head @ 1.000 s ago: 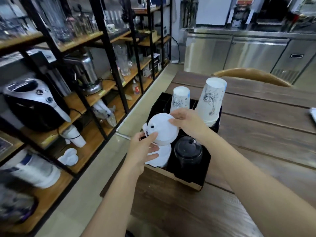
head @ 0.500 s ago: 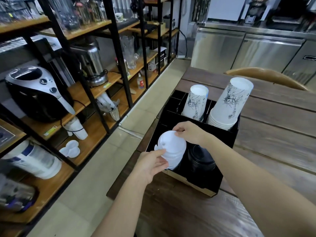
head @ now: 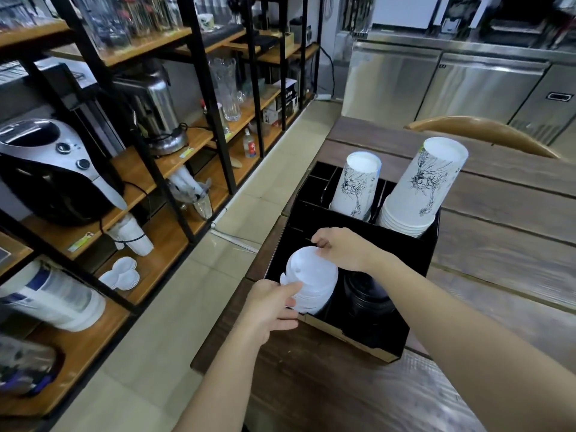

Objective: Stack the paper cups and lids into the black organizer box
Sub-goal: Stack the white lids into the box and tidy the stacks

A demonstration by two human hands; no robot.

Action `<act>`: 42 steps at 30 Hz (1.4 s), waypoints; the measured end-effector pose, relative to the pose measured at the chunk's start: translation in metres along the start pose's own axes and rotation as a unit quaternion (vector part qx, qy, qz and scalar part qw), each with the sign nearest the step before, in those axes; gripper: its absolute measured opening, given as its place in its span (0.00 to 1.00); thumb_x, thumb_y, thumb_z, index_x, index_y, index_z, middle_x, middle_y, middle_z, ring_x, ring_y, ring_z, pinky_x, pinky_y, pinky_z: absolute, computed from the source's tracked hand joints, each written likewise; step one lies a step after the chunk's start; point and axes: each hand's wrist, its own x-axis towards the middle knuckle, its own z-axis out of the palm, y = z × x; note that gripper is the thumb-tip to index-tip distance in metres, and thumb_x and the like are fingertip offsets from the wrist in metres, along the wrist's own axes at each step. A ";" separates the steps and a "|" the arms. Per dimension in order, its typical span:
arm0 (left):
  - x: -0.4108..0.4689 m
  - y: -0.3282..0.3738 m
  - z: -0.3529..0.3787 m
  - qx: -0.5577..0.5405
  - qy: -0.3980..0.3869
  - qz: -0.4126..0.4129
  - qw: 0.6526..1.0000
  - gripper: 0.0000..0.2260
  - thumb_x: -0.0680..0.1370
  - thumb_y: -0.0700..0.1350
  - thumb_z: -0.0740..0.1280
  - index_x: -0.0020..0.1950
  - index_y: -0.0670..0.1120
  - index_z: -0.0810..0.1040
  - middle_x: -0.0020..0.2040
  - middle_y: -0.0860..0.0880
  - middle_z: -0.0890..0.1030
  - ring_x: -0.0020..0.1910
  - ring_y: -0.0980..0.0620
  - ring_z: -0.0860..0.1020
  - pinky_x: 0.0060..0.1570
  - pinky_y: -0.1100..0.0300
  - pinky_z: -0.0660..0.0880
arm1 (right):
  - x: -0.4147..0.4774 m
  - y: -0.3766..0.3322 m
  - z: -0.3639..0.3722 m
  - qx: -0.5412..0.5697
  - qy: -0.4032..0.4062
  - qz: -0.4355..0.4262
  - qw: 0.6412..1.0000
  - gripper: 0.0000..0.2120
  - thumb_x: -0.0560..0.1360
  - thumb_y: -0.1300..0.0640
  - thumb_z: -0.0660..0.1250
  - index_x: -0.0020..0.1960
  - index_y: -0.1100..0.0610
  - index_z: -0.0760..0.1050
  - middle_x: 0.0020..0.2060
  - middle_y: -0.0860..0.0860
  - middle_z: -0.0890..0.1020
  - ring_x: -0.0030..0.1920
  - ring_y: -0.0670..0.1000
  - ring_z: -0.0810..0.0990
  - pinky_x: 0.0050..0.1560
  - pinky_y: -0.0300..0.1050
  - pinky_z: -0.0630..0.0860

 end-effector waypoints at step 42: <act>0.043 0.131 0.170 0.120 -0.202 0.399 0.886 0.39 0.66 0.49 0.71 0.73 0.58 0.55 0.68 0.56 0.68 0.68 0.56 0.67 0.67 0.46 0.68 | -0.047 0.091 -0.081 0.315 0.316 0.024 0.895 0.49 0.63 0.56 0.72 0.74 0.43 0.46 0.71 0.50 0.64 0.70 0.54 0.66 0.66 0.64 0.68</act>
